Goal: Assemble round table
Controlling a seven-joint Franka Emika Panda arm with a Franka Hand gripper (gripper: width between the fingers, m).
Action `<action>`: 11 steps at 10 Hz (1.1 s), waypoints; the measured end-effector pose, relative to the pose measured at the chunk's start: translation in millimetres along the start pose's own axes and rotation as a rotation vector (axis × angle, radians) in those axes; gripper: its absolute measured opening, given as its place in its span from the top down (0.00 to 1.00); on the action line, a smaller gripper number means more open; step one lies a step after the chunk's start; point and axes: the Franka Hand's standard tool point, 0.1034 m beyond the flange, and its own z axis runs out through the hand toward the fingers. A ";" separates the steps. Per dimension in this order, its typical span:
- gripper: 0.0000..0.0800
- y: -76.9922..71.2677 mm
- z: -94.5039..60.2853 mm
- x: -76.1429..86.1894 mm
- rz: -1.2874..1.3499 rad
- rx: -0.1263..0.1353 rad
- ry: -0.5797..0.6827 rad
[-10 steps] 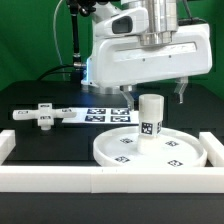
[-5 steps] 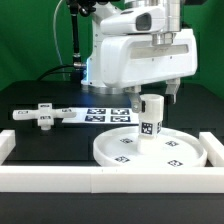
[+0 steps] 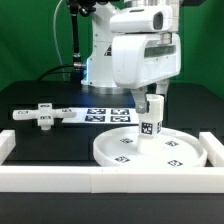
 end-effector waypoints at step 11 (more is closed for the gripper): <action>0.50 -2.5 3.4 -0.4 -0.539 -0.010 -0.061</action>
Offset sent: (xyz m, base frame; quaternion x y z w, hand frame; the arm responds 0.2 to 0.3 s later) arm 0.0027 0.0147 -0.0033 -0.0121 -0.0108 -0.3398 0.9403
